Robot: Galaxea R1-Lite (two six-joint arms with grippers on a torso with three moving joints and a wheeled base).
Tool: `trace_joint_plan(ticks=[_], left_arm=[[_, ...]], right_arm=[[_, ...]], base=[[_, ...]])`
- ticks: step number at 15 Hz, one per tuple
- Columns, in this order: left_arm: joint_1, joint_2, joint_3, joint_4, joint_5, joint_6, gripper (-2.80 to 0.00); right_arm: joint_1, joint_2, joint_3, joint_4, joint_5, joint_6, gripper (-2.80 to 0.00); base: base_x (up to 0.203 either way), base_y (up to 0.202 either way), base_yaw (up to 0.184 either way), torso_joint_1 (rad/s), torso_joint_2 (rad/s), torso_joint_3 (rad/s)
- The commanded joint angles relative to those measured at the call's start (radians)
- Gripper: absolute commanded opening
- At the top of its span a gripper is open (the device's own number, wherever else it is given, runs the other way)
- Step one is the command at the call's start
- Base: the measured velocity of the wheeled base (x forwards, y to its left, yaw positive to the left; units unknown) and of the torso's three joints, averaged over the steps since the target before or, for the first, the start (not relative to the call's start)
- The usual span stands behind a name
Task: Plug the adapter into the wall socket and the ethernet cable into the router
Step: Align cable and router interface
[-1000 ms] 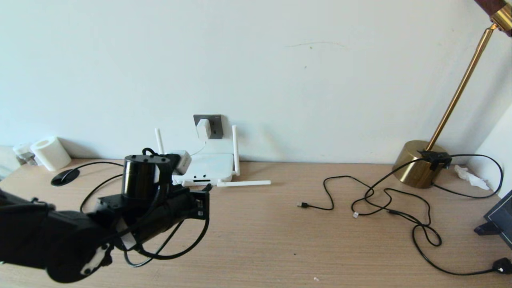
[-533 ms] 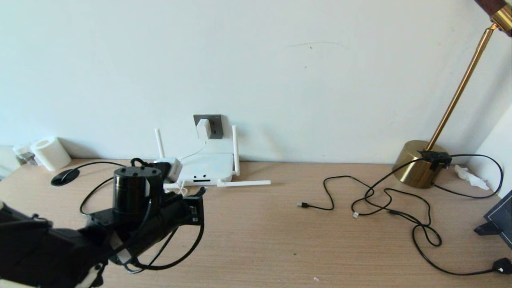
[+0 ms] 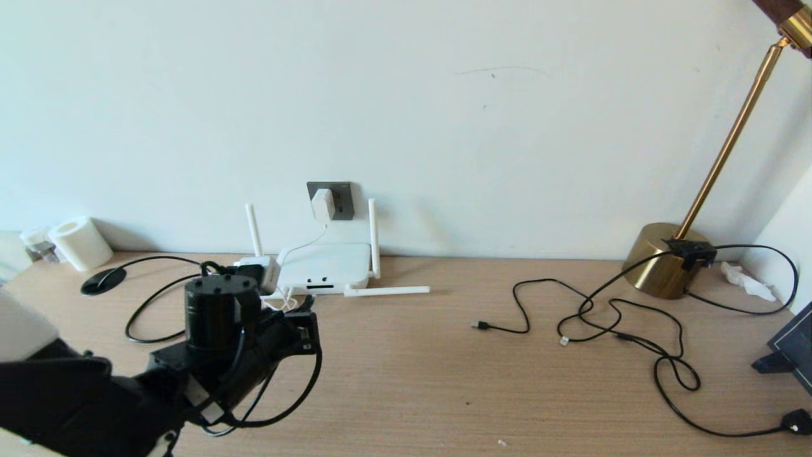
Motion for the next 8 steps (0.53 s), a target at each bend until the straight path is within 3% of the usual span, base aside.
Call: trace_joint_plan(ticks=[1,8], left_arm=[[0.000,0.074,0.019,-0.067,0.003,0.001,-2.80],[0.010,0.252,0.018,-0.267,0.009,-0.002,-2.80]], right_arm=[[0.000,0.000,-0.001,0.001,0.001,0.000,-2.80],[0.000,0.001,-0.001,0.001,0.000,0.000,-2.80]], base=[[0.000,0.000,0.000,0.000,0.00,0.000],[0.000,0.000,0.000,0.000,0.00,0.000]])
